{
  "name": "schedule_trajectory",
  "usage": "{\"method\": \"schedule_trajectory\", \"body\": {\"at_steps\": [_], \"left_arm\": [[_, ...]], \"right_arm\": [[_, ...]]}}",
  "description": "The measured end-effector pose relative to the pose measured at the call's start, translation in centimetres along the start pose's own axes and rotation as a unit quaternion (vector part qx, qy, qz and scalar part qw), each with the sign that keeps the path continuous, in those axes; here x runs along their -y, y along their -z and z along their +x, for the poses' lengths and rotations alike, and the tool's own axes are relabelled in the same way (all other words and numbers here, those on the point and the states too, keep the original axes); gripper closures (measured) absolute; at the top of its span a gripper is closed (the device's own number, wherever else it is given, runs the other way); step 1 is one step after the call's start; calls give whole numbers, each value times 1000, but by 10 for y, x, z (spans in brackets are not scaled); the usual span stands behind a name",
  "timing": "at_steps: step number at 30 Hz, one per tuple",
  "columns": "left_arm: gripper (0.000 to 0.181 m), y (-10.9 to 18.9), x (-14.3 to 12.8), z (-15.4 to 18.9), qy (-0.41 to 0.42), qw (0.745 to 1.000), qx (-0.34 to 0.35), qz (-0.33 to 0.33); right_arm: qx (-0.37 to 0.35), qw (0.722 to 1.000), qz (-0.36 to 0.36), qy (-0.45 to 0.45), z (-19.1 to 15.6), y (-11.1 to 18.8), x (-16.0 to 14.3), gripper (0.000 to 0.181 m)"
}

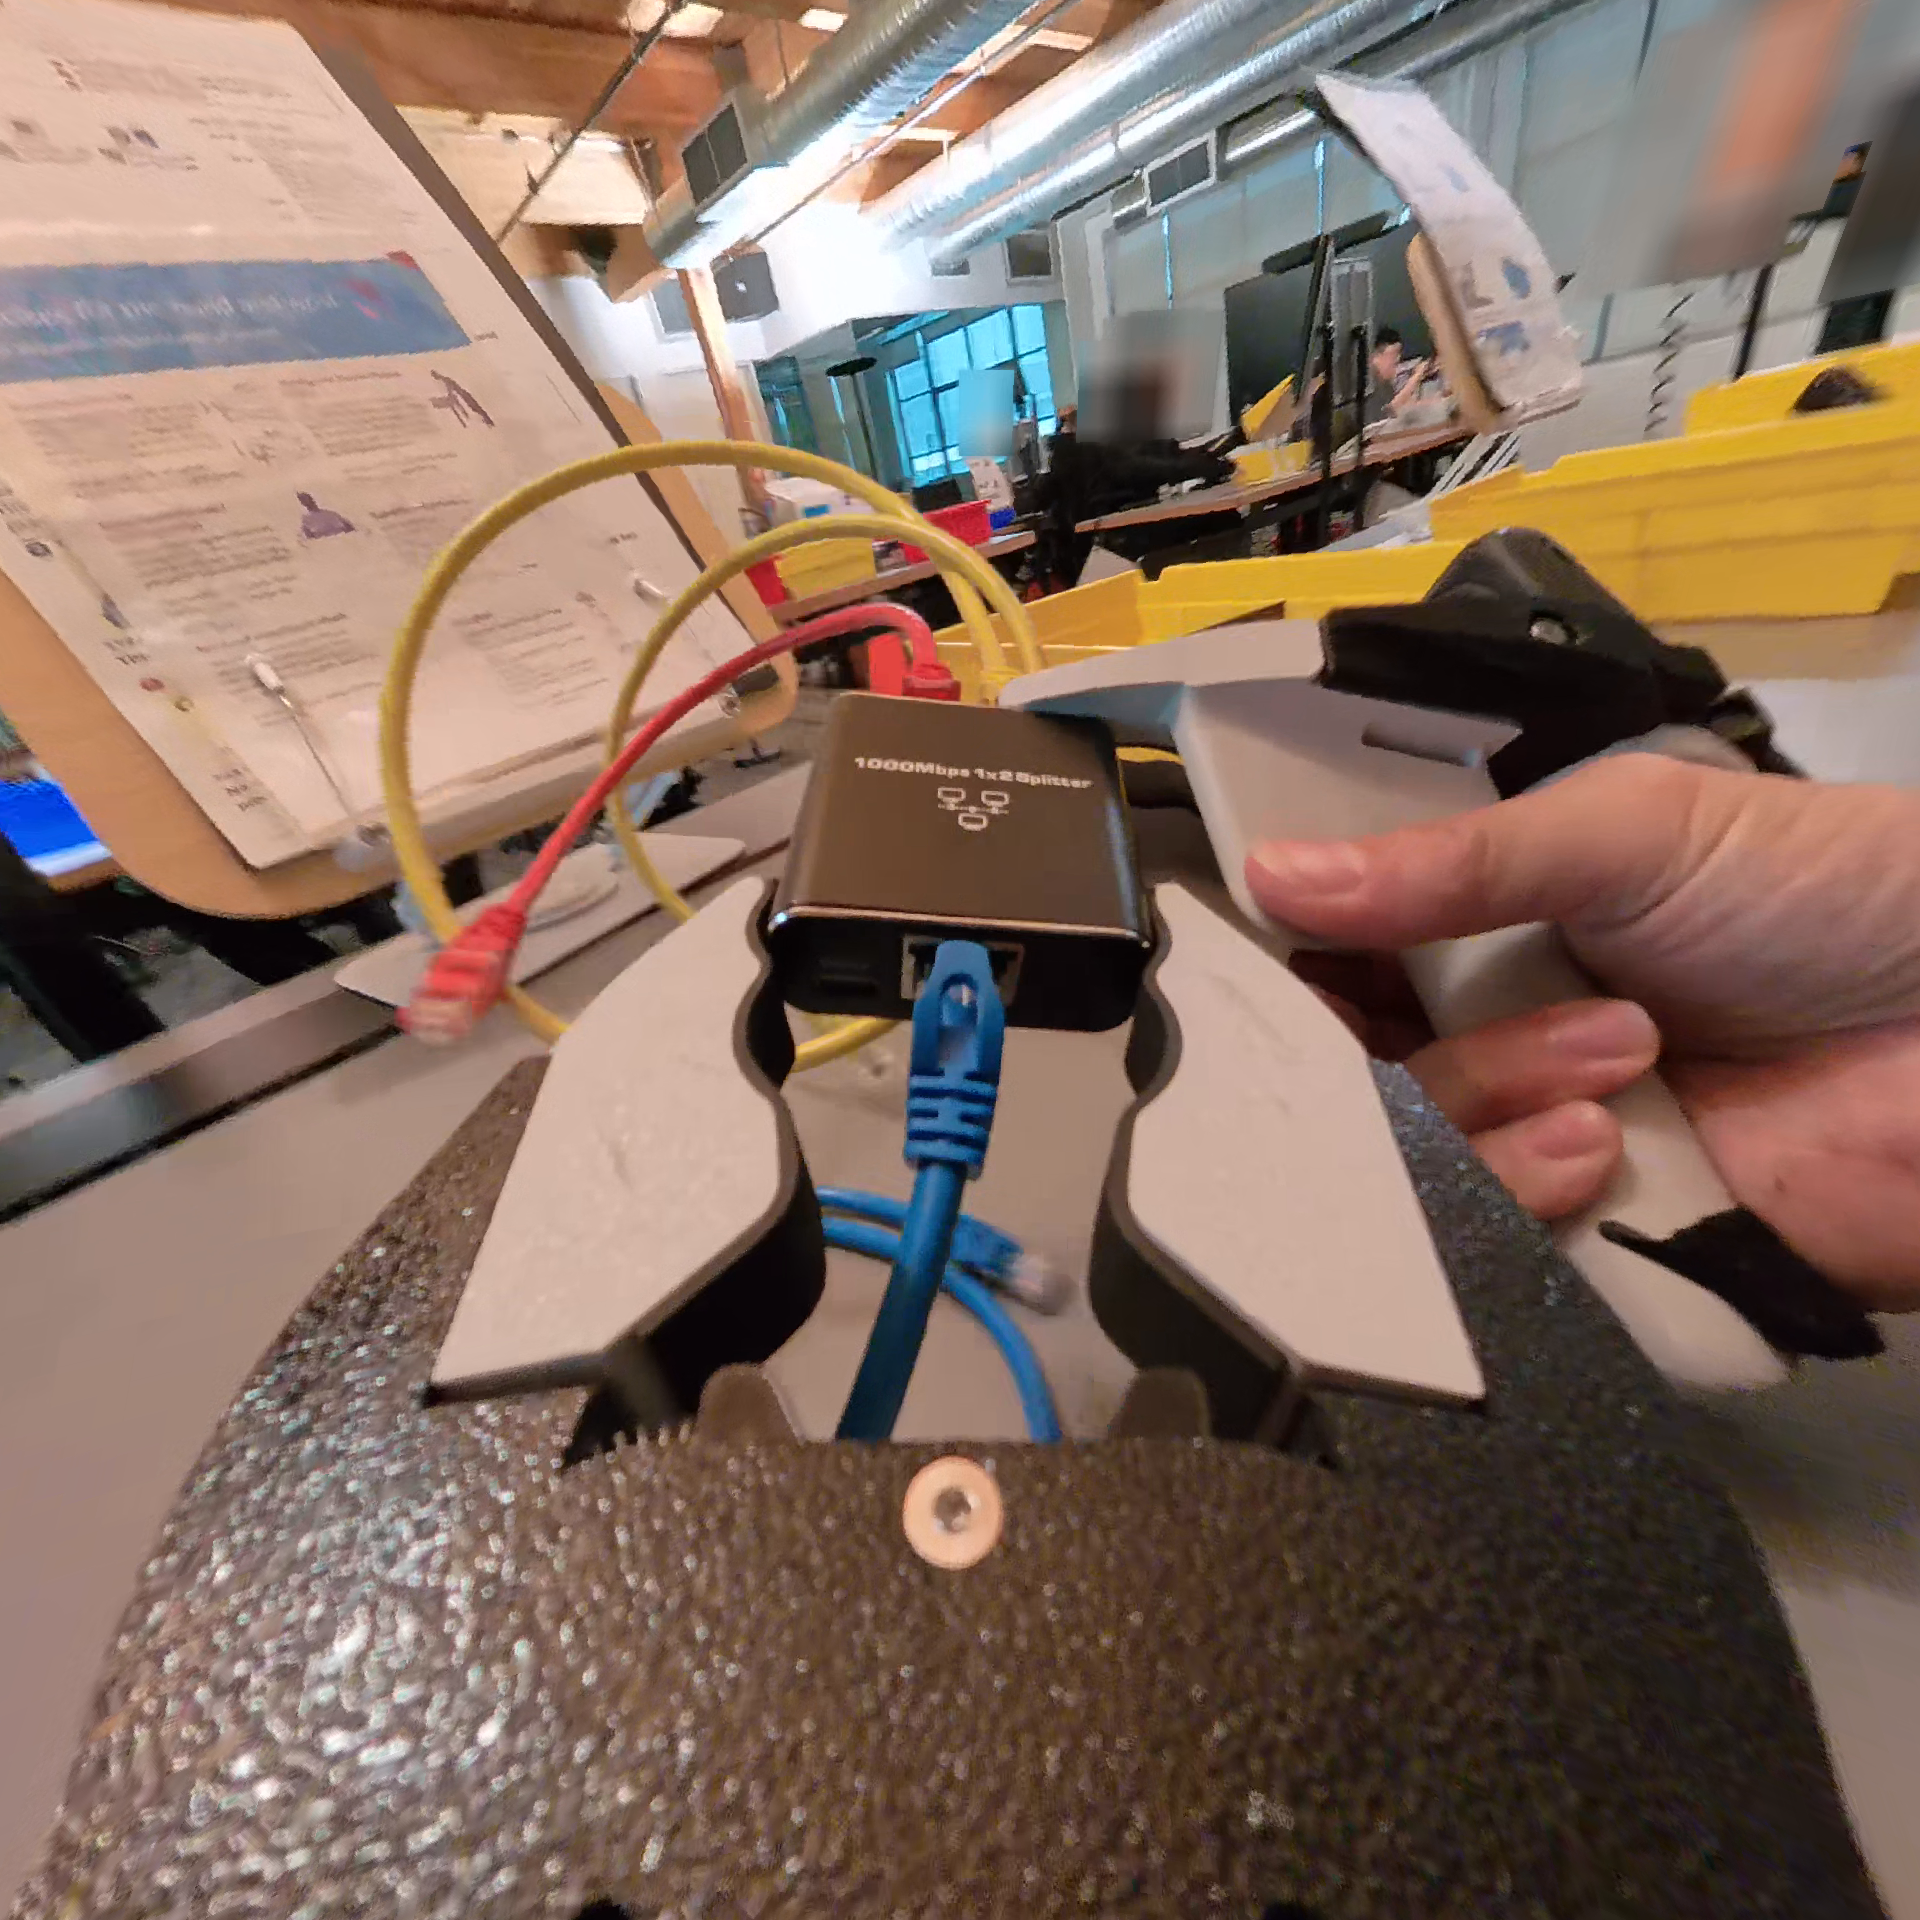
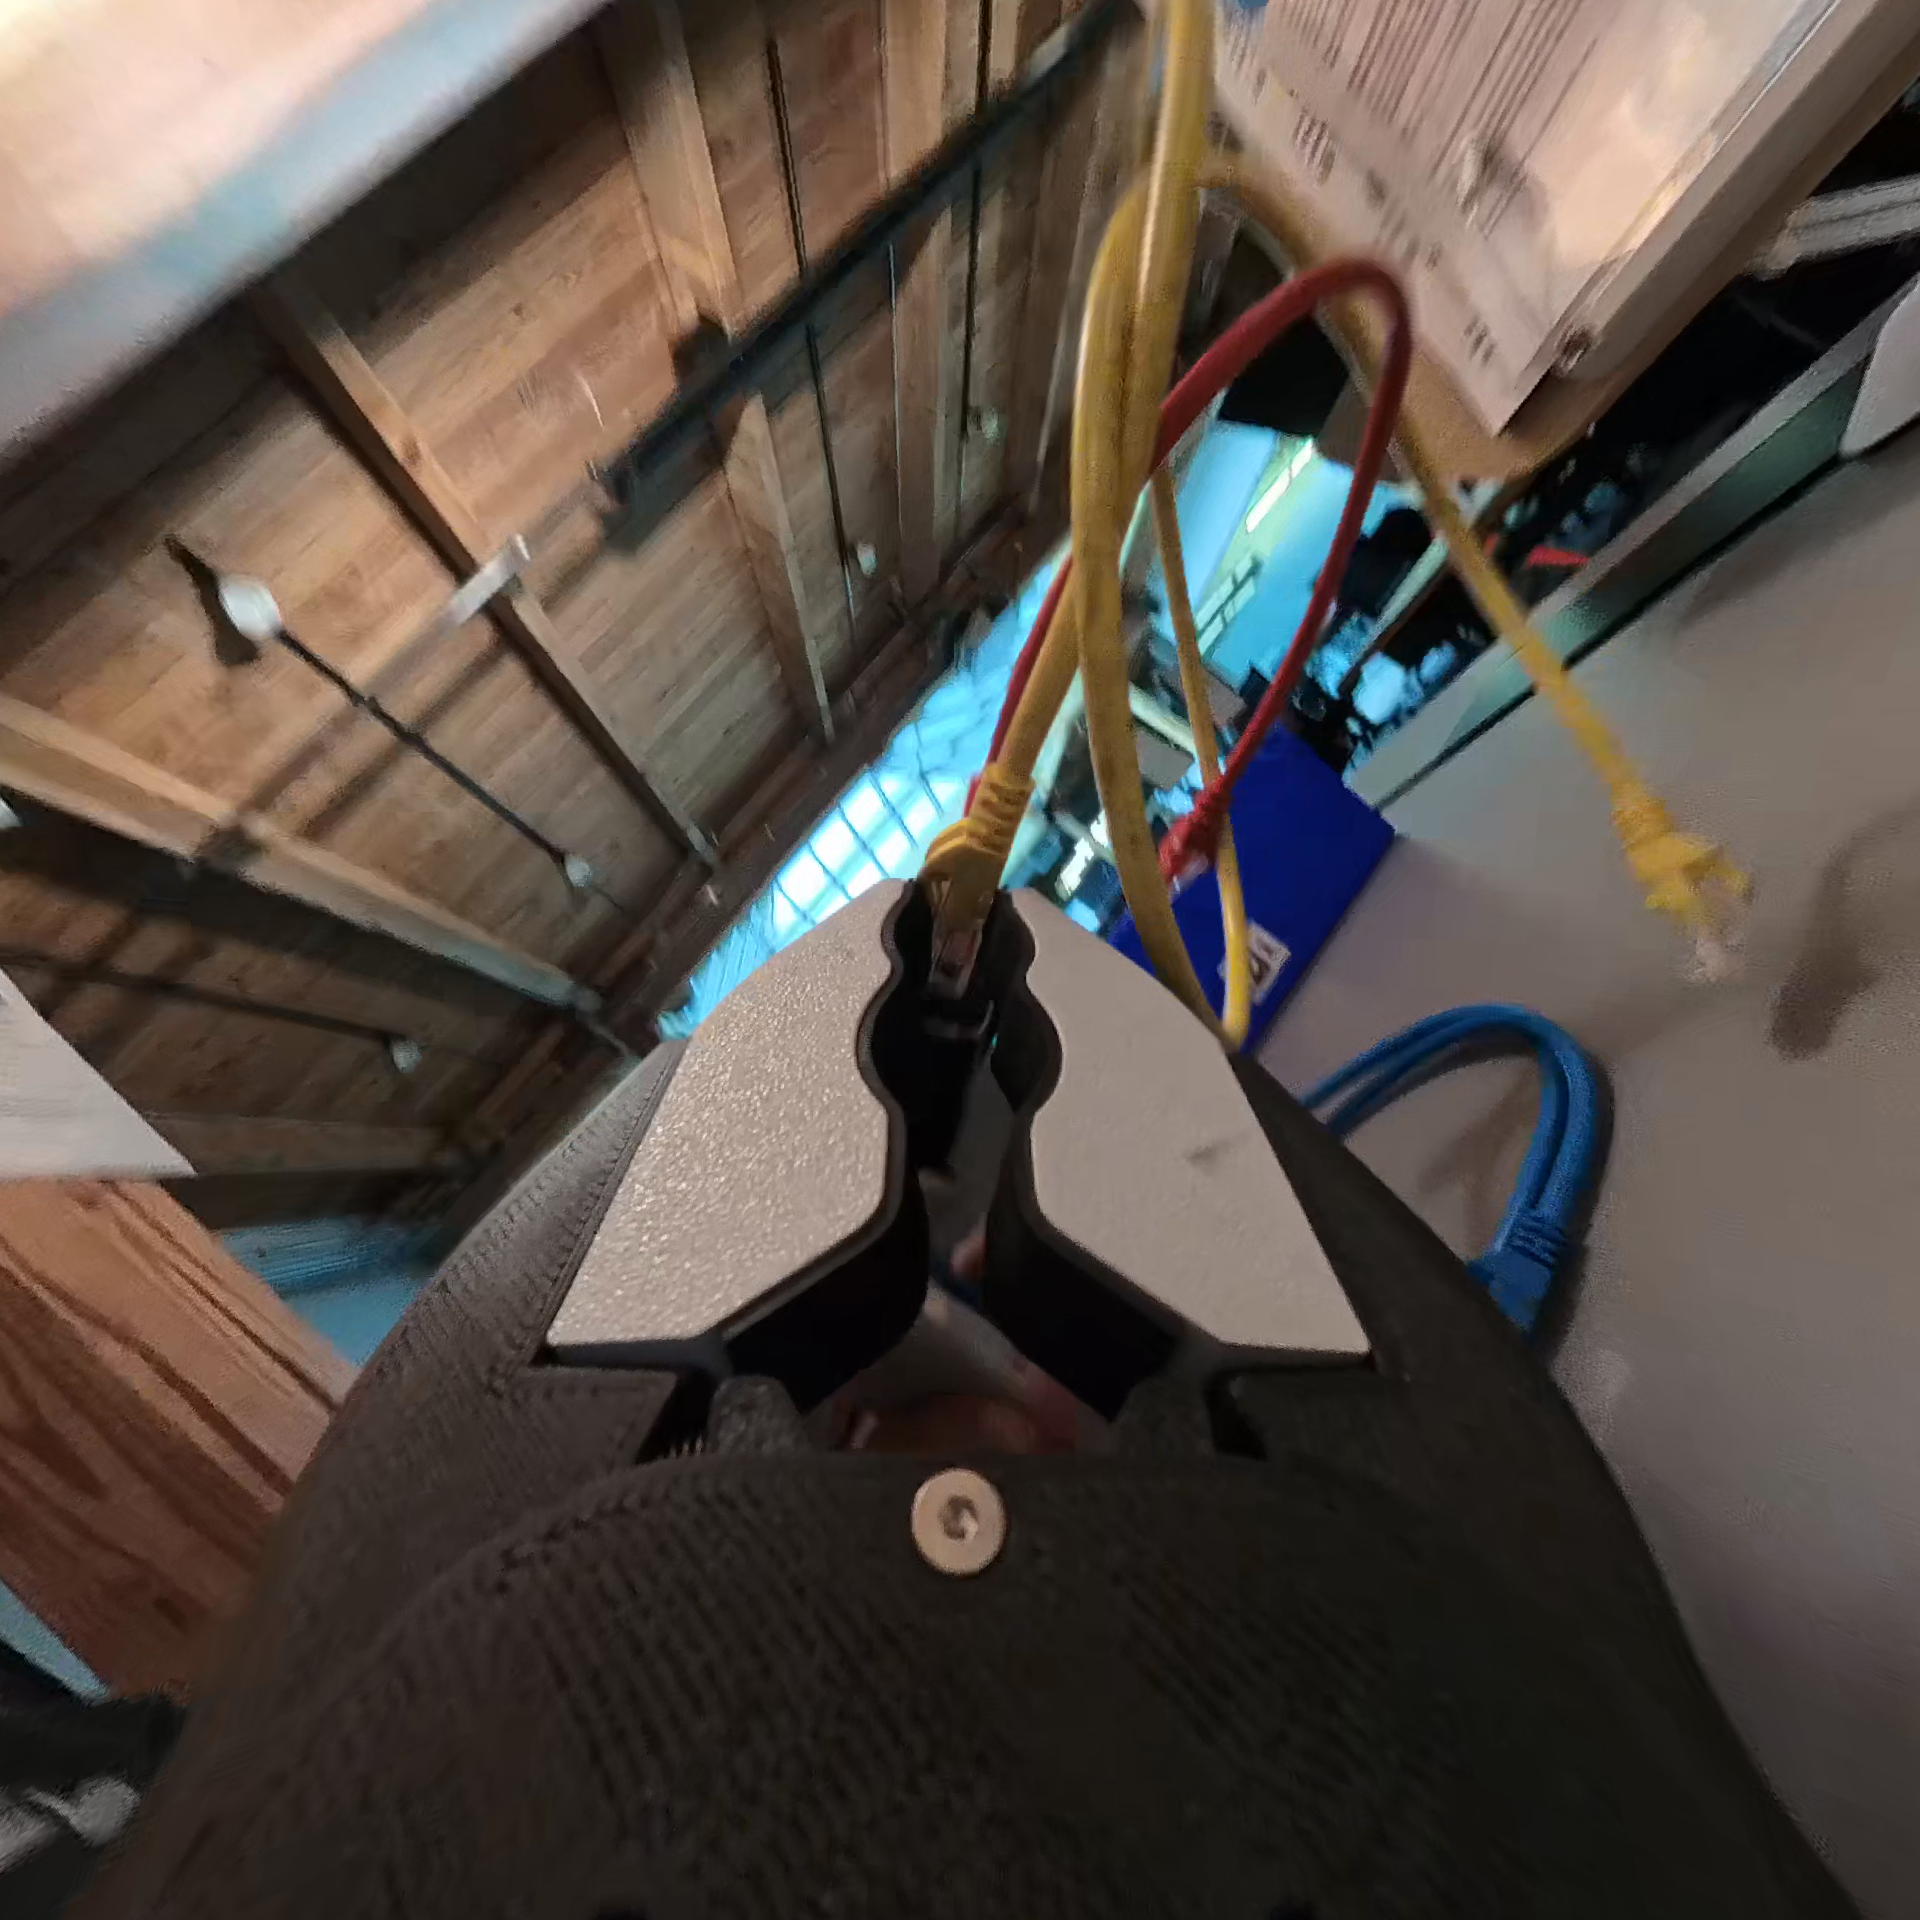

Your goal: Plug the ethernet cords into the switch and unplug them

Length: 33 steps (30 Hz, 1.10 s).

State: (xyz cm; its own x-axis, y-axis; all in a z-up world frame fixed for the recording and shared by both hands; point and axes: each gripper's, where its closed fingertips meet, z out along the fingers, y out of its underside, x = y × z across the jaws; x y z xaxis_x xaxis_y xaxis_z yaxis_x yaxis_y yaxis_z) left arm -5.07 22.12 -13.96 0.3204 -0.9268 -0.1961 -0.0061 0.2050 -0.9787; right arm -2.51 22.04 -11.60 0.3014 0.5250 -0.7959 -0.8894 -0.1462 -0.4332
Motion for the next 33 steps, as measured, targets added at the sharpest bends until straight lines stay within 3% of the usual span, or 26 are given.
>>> {"method": "schedule_trajectory", "body": {"at_steps": [2,9,15,18,21,24,26,29,33], "left_arm": [[119,4,5,-1,23,999,-6,24],[119,10,7,-17,27,999,18,42],[119,14,20,-5,44,995,-32,87],[119,19,31,2,41,990,-57,119],[119,29,49,18,65,972,-133,185],[119,32,55,25,76,963,-169,196],[119,39,64,28,97,951,-197,220],[119,42,63,22,100,952,-188,221],[119,32,45,17,65,972,-150,170]], "right_arm": [[0,999,44,-17,4,11,28,173],[-35,983,-72,166,-24,12,41,169],[-88,949,-99,286,-45,11,108,170],[-137,919,-112,352,-48,15,140,170],[-125,933,-151,303,-41,15,135,170],[-113,935,-193,275,-29,21,103,170],[-114,937,-183,276,-25,25,99,170],[-123,937,-150,292,-29,32,124,170],[-131,915,-133,358,-68,41,167,170]]}}
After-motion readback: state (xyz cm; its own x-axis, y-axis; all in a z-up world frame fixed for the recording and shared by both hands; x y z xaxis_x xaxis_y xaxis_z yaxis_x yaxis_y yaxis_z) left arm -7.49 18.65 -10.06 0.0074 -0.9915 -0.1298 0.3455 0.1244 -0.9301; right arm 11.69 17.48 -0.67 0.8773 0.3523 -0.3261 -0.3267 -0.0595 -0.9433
